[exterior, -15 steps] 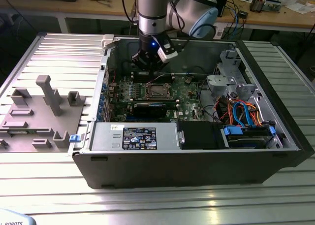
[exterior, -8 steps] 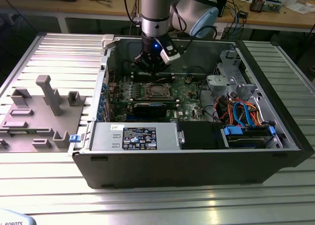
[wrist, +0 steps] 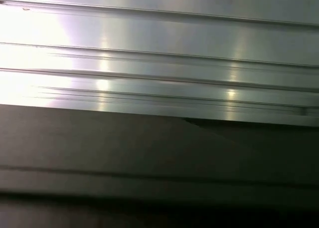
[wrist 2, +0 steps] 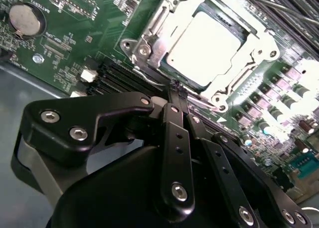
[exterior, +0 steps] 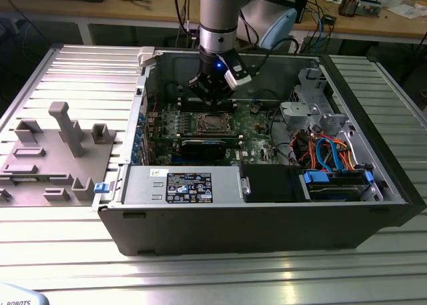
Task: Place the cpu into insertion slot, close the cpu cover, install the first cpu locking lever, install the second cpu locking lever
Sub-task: 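Install the first cpu locking lever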
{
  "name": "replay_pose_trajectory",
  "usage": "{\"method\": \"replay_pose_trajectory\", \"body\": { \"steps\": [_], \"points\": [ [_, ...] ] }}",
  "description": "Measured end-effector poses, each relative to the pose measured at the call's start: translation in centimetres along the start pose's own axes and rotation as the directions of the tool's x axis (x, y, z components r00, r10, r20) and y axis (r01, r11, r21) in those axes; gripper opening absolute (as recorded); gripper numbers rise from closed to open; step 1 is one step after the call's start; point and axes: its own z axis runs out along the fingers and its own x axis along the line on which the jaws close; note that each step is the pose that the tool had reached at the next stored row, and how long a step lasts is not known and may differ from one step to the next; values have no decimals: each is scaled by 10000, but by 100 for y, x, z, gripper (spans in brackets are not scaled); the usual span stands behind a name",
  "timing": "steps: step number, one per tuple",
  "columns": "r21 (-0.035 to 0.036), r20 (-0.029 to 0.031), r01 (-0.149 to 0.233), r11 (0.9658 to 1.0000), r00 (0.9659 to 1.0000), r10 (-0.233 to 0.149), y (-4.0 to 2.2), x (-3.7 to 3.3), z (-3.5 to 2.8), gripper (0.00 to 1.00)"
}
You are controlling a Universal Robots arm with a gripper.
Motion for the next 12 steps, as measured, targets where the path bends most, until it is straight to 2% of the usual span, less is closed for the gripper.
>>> {"method": "replay_pose_trajectory", "body": {
  "steps": [6, 12],
  "points": [
    [0, -7, -1, 10000, 10000, 1, -4, -46, 39, 11],
    [7, -6, 0, 10000, 10000, 0, 3, -58, 43, 11]
  ]
}}
